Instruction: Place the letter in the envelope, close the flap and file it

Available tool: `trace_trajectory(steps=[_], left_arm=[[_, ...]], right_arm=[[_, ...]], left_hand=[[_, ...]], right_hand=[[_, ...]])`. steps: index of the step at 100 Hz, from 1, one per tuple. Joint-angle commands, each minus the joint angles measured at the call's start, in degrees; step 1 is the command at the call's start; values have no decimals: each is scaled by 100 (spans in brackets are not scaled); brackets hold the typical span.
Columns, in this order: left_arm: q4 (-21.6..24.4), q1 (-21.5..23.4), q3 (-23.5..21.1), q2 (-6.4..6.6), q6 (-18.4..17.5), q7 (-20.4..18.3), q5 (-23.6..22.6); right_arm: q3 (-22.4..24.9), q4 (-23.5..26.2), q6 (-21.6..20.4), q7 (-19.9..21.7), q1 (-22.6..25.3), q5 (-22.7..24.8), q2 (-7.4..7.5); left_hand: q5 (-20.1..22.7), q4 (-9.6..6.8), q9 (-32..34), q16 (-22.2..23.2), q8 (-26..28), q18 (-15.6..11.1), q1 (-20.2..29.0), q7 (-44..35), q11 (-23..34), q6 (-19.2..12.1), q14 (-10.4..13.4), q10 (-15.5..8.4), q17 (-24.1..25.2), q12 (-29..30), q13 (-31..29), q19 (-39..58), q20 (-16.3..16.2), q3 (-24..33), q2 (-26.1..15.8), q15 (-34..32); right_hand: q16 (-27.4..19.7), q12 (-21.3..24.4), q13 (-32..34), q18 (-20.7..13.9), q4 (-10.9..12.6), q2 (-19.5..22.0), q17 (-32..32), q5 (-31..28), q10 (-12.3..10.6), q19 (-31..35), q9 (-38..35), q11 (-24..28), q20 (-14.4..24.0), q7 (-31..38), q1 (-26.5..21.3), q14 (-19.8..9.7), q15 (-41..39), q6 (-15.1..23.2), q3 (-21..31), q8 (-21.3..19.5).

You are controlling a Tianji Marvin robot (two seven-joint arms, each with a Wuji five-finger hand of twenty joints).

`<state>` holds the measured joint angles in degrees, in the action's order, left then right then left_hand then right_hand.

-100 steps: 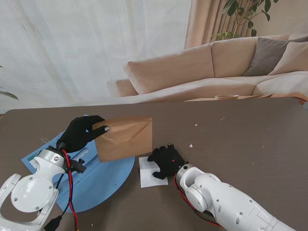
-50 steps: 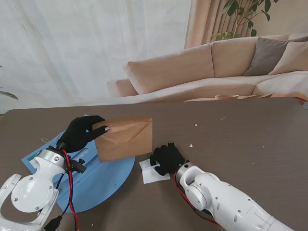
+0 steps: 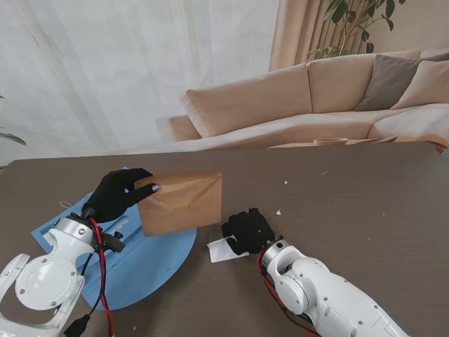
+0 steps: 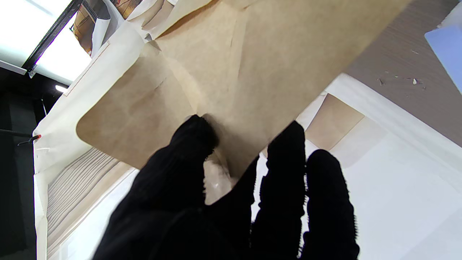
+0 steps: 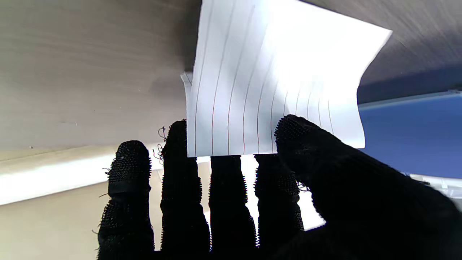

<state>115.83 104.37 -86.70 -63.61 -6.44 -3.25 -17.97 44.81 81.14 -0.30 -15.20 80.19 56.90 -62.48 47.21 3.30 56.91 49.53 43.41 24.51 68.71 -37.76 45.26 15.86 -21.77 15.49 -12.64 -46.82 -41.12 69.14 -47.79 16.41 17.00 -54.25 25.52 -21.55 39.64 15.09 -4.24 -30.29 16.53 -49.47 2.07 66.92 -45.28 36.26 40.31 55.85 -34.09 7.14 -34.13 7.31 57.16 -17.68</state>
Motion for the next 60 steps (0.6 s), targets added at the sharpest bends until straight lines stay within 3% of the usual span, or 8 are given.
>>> trace_trajectory(steps=[1, 10, 31, 60], left_arm=[[61, 41, -10, -23, -9, -100, 12], [69, 35, -12, -25, 10, -93, 5], [109, 9, 12, -38, 121, -52, 6], [113, -133, 177, -64, 408, 61, -78]], right_arm=[[74, 246, -57, 158, 157, 64, 48], [394, 648, -277, 453, 442, 204, 125], [1071, 1608, -602, 988, 1194, 559, 244], [1745, 2742, -734, 1419, 2085, 519, 250]], left_hand=[[-33, 9, 156, 86, 142, 30, 150, -206, 132, 172, -55, -200, 36, -78, -41, 189, -121, 253, 55, -148], [-34, 10, 154, 85, 141, 30, 151, -206, 128, 166, -48, -199, 36, -75, -35, 189, -121, 253, 54, -144], [-47, 17, 140, 84, 138, 30, 158, -198, 122, 159, -48, -204, 36, -77, -32, 189, -121, 245, 43, -141], [-65, 22, 112, 79, 140, 23, 180, -191, 109, 151, -50, -205, 48, -69, -1, 177, -116, 204, 1, -123]], right_hand=[[186, -271, 197, 80, 212, 204, 108, -49, 61, 304, -177, 290, -6, 137, 17, 127, -224, 106, 17, -421], [471, -855, 441, 46, 221, 620, 330, 243, -54, 619, -339, 747, 120, 8, -140, 94, -749, 403, -506, -1123], [949, -1507, 768, 108, 183, 1153, 745, 638, 308, 1239, -376, 1670, 379, 199, -594, 86, -1805, -200, -1132, -1914], [1010, -1551, 819, 137, 187, 1202, 813, 688, 394, 1354, -376, 1819, 429, 269, -686, 91, -1947, -322, -1236, -2057]])
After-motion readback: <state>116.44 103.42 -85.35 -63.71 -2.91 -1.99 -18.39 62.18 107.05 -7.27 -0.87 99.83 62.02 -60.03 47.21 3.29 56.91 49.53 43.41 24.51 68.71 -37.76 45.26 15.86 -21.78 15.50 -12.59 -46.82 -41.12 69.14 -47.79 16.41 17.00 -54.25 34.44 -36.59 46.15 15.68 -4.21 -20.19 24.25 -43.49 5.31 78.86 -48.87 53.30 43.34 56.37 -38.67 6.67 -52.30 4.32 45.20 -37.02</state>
